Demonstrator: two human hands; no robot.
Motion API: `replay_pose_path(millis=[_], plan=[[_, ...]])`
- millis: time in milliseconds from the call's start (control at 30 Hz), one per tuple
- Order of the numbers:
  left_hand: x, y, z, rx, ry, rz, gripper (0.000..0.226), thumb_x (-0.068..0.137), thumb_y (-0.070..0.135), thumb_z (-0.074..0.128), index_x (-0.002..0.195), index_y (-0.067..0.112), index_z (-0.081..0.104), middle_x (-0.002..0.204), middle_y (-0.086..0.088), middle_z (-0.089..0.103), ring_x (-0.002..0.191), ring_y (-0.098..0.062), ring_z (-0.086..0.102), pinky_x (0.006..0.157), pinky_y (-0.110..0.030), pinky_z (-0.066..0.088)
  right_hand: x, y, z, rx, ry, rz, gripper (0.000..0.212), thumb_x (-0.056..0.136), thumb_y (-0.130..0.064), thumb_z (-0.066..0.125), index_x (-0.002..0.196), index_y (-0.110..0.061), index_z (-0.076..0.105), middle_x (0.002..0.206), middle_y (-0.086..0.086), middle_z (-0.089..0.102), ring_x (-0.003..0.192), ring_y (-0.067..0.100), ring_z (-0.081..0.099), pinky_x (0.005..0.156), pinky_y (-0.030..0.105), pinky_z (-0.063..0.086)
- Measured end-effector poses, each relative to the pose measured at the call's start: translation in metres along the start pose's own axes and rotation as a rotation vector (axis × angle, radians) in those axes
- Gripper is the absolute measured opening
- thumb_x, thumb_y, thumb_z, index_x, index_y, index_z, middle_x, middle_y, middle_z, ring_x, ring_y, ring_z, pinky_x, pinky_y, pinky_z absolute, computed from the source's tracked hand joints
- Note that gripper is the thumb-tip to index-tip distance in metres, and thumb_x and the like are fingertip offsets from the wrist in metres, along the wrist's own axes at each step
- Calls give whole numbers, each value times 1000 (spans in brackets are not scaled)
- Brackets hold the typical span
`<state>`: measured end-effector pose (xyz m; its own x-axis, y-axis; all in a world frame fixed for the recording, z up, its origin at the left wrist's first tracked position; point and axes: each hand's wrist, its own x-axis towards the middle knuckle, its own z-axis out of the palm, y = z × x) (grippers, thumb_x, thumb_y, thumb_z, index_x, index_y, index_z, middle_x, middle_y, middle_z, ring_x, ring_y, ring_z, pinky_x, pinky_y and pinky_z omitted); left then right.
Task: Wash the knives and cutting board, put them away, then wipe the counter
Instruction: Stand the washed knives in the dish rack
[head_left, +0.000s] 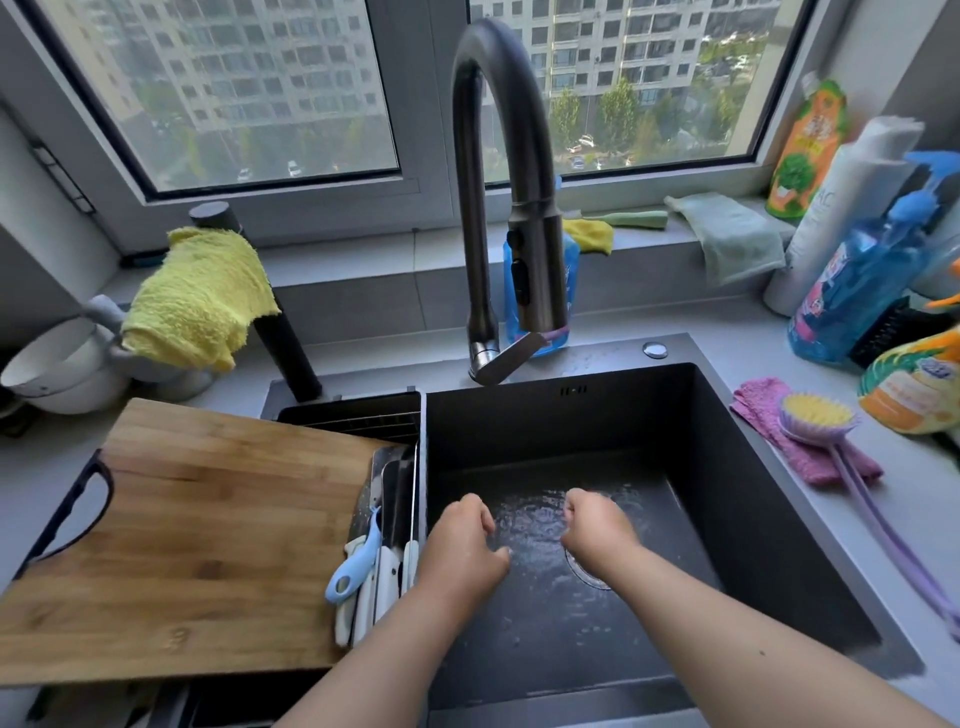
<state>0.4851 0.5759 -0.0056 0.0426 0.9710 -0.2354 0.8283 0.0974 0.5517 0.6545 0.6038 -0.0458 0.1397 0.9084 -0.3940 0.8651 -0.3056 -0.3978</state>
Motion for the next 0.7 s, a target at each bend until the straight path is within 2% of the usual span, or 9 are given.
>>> replay_pose_path(millis=[100, 167, 233, 267, 300, 367, 500, 600, 700], plan=[[-4, 2, -2, -40, 79, -2, 25, 73, 4, 50, 61, 21, 35, 63, 5, 42, 57, -11, 36, 51, -25, 28, -5, -4, -4, -48, -30, -64, 25, 74, 1, 42, 60, -17, 31, 61, -1, 37, 64, 23, 37, 48, 29, 22], [-8, 5, -4, -44, 39, -8, 23, 73, 4, 47, 59, 20, 39, 63, 5, 45, 56, -9, 37, 53, -26, 34, -8, -6, -3, -91, -121, -111, 24, 74, -1, 43, 59, -17, 34, 61, -1, 38, 66, 23, 39, 47, 27, 22], [-11, 5, -3, 11, -107, 5, 17, 79, 8, 53, 79, 25, 57, 100, 1, 61, 88, -11, 58, 78, -28, 50, -14, -7, -4, -170, -322, -100, 18, 78, -7, 48, 84, -22, 56, 81, 3, 52, 76, 22, 46, 54, 23, 34], [-11, 3, -1, 54, -214, 7, 27, 81, 13, 58, 105, 25, 59, 137, -7, 48, 123, -18, 50, 99, -31, 45, -16, -6, -3, -214, -465, -95, 39, 80, -12, 53, 117, -23, 55, 101, 7, 55, 83, 22, 48, 63, 24, 41], [-12, 1, 1, 89, -276, 1, 49, 83, 18, 63, 129, 25, 49, 157, -12, 16, 143, -23, 25, 111, -35, 34, -19, -4, -1, -259, -576, -86, 62, 81, -15, 57, 140, -25, 40, 119, 9, 53, 91, 23, 49, 72, 28, 44], [-16, 3, 0, 98, -238, -8, 65, 85, 26, 65, 142, 24, 33, 160, -9, -13, 148, -25, 0, 117, -37, 24, -23, -4, 0, -283, -622, -99, 72, 83, -18, 60, 148, -21, 29, 141, 8, 45, 111, 24, 53, 88, 32, 46], [-22, 1, -6, 41, -25, 19, 45, 89, 25, 61, 131, 22, 46, 158, -2, 13, 143, -19, 24, 107, -27, 31, -27, -9, 0, -236, -494, -157, 47, 88, -23, 57, 134, -13, 51, 132, 7, 56, 115, 23, 57, 89, 30, 47], [-24, -8, -16, -2, 136, -2, 27, 89, 21, 60, 116, 19, 55, 133, 3, 42, 114, -10, 48, 86, -15, 35, -22, -11, -1, -134, -391, -145, 38, 88, -24, 54, 125, -14, 56, 121, 8, 61, 103, 22, 60, 76, 28, 46], [-25, -24, -28, -21, 214, -111, 22, 87, 20, 59, 109, 20, 58, 119, 2, 49, 96, -10, 53, 79, -17, 38, -17, -12, 0, -119, -323, -153, 32, 85, -20, 52, 113, -7, 60, 112, 12, 65, 104, 27, 62, 74, 32, 49]])
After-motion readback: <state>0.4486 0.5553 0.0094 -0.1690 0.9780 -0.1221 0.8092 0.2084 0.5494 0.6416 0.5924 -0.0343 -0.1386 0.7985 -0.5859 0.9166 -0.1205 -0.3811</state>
